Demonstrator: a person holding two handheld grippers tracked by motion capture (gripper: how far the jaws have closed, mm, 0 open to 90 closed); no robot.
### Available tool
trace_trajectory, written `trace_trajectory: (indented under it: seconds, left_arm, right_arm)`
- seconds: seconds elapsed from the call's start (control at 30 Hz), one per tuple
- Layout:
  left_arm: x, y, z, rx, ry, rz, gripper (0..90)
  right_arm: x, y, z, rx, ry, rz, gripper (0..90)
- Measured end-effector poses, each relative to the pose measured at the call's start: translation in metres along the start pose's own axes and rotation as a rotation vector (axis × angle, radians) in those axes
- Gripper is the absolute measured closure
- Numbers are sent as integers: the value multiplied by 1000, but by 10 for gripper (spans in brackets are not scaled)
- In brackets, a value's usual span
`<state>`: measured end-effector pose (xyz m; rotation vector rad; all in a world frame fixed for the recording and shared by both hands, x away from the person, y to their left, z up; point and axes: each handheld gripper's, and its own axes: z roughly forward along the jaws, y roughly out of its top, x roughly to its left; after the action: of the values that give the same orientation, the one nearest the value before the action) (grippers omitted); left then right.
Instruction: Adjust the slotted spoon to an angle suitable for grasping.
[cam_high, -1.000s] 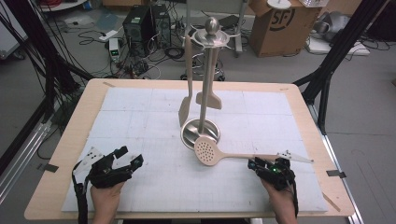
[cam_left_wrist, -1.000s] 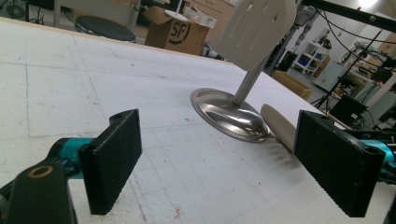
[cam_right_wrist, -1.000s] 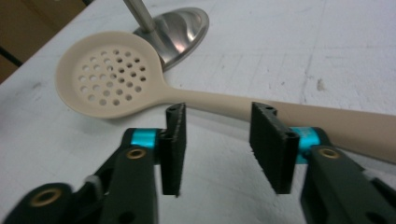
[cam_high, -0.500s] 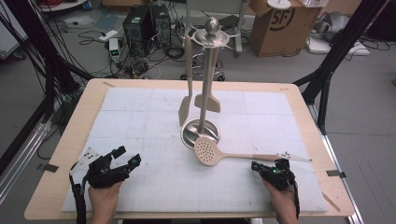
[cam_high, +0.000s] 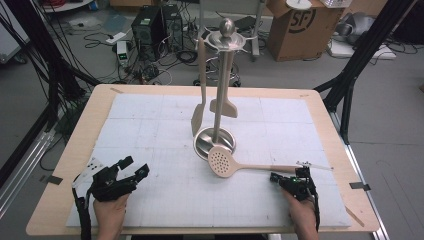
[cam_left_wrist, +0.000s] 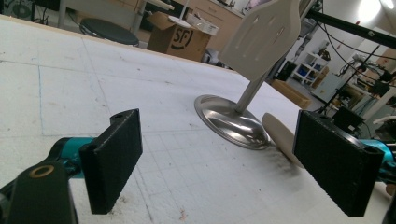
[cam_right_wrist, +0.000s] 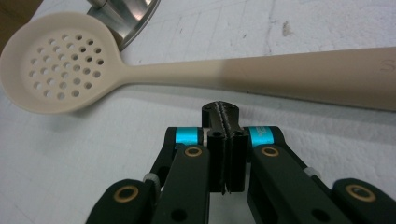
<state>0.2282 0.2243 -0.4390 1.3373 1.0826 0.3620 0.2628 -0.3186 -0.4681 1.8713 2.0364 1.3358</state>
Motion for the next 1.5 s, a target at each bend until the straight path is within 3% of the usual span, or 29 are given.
trace_trajectory:
  seconds: [0.13,0.7,0.9,1.03,1.37,1.5]
  left_arm:
    - [1,0,0,-6,-2,-9,167]
    - [0,0,4,7,0,0,170]
    - [1,0,8,12,0,3,168]
    - [3,-1,9,15,7,5,167]
    - [5,-1,12,27,20,13,167]
    - [5,-1,12,29,27,4,167]
  right_arm:
    - [-4,3,2,4,17,38,900]
    - [-9,22,19,-31,-21,99,900]
    - [-9,33,32,-30,6,131,900]
    - [-3,40,40,-20,-15,72,900]
    - [9,52,60,-10,-17,35,900]
    - [11,55,66,-12,-2,42,900]
